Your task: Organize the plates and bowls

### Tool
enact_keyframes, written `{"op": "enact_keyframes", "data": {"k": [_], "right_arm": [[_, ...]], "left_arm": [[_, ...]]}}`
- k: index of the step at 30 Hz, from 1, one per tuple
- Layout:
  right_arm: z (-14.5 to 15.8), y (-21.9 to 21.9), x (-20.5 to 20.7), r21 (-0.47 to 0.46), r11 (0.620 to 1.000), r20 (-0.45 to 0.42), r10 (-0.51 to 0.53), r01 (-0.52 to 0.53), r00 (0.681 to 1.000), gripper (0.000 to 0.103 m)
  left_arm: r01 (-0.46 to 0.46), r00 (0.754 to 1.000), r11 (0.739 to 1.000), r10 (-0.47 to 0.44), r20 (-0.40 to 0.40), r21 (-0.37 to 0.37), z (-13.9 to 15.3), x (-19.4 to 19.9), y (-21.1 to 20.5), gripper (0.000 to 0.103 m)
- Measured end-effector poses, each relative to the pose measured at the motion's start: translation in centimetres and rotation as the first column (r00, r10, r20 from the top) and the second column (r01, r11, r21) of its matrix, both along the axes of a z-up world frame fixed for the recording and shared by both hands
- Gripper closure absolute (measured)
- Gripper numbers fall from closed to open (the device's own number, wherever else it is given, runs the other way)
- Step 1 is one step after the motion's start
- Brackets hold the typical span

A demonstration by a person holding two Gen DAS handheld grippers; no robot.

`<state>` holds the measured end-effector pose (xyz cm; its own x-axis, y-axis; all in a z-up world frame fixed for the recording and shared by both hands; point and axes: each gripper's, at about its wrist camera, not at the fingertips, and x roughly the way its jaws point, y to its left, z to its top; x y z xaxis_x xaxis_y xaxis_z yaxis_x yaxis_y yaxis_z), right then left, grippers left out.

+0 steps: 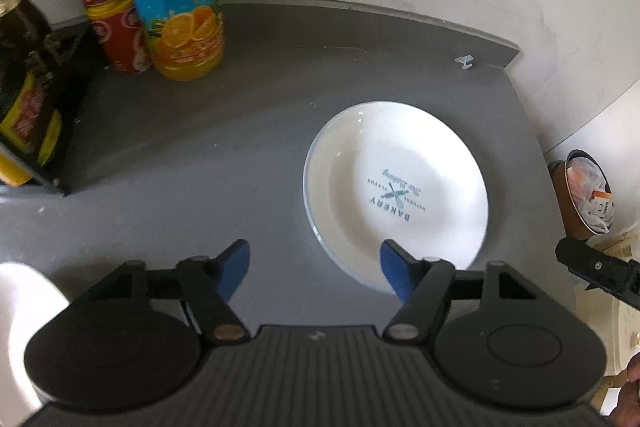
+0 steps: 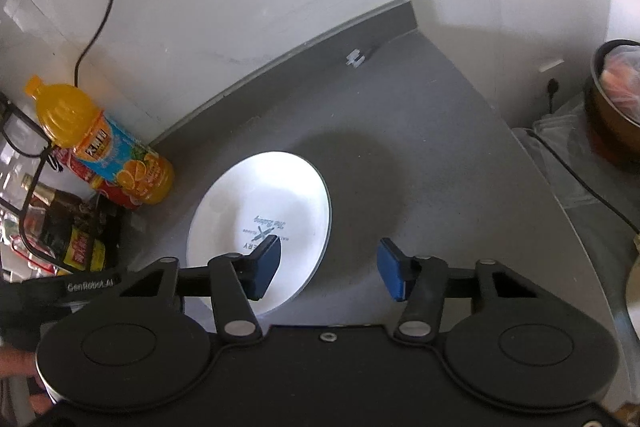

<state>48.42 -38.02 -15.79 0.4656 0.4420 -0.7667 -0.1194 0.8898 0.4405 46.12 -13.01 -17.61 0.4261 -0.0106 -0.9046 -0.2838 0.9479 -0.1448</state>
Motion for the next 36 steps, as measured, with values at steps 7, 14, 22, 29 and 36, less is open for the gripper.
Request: {"op": "enact_keyframes", "data": {"k": [7, 14, 22, 29, 36], "right_arm": [[-2.4, 1.0, 2.9, 0.023, 0.994, -0.028, 0.104, -0.103, 0.994, 0.056], [-5.6, 1.8, 5.3, 0.043, 0.989, -0.094, 0.143, -0.139, 0.985, 0.070], [-6.9, 2.3, 6.5, 0.077, 0.989, -0.143, 0.138, -0.128, 0.980, 0.082], [-7.3, 3.3, 6.9, 0.058, 0.986, -0.145, 0.160, -0.153, 0.976, 0.093], [-5.9, 3.3, 5.8, 0.040, 0.986, -0.103, 0.166, -0.162, 0.981, 0.094]], "left_arm": [[-0.021, 0.999, 1.000, 0.021, -0.035, -0.009, -2.5, 3.0, 0.5, 0.051], [-0.039, 0.996, 0.999, 0.037, -0.082, -0.025, -5.4, 4.9, 0.9, 0.071], [-0.045, 0.996, 0.997, 0.041, -0.078, -0.057, -6.3, 6.6, 1.1, 0.083], [-0.057, 0.997, 0.994, 0.052, -0.059, -0.090, -6.6, 6.6, 1.5, 0.085], [-0.043, 0.998, 0.994, 0.037, -0.057, -0.105, -5.9, 6.4, 1.8, 0.087]]}}
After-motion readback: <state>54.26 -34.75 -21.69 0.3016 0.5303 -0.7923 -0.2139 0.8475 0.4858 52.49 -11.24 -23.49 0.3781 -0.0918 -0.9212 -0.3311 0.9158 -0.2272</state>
